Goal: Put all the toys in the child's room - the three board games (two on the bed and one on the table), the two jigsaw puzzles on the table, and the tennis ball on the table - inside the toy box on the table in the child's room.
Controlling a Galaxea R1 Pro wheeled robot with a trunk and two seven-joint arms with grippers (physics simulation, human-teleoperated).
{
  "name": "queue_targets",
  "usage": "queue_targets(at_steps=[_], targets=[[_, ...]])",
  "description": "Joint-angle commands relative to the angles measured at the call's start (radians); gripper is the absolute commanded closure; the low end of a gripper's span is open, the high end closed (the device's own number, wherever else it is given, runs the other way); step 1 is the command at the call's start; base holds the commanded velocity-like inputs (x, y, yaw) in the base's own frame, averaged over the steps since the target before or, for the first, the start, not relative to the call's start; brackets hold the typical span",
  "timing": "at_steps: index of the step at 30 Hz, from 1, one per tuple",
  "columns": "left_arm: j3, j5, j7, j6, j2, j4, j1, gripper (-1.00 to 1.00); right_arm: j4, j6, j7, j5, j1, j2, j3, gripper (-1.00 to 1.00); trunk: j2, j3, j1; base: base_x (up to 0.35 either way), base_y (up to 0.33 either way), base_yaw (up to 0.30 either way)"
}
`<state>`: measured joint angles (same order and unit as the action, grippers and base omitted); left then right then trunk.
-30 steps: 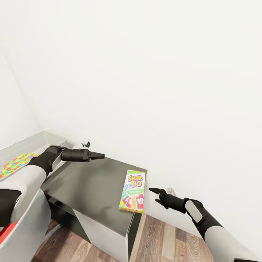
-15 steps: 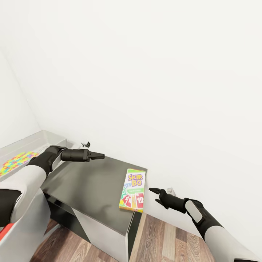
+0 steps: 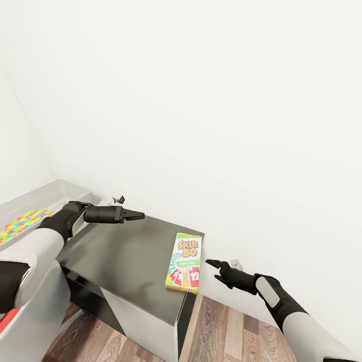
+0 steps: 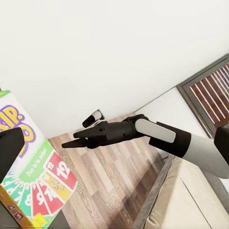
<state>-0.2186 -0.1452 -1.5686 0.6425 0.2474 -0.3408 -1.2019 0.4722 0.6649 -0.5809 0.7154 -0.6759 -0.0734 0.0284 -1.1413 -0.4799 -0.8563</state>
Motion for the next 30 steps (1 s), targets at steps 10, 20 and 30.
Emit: queue_targets(at_steps=[10, 20, 30], targets=[[-0.008, -0.008, -0.002, 0.01, 0.001, 0.0, -0.001, -1.0, 0.0, 0.007, 0.0, 0.003, -0.001, 0.001, 0.003, -1.0, -0.001, -0.001, 0.0, 0.0, 0.05, 0.0], [-0.008, -0.008, -0.002, 0.01, 0.001, 0.0, -0.001, -1.0, 0.0, 0.008, 0.001, 0.002, -0.002, 0.001, 0.003, -1.0, -0.001, -0.001, 0.0, 0.0, 0.021, 0.0], [-0.009, -0.008, -0.002, 0.01, 0.001, 0.0, -0.001, -1.0, 0.0, 0.008, 0.001, 0.001, -0.002, 0.001, 0.003, -1.0, -0.001, -0.001, 0.0, 0.0, 0.05, 0.0]])
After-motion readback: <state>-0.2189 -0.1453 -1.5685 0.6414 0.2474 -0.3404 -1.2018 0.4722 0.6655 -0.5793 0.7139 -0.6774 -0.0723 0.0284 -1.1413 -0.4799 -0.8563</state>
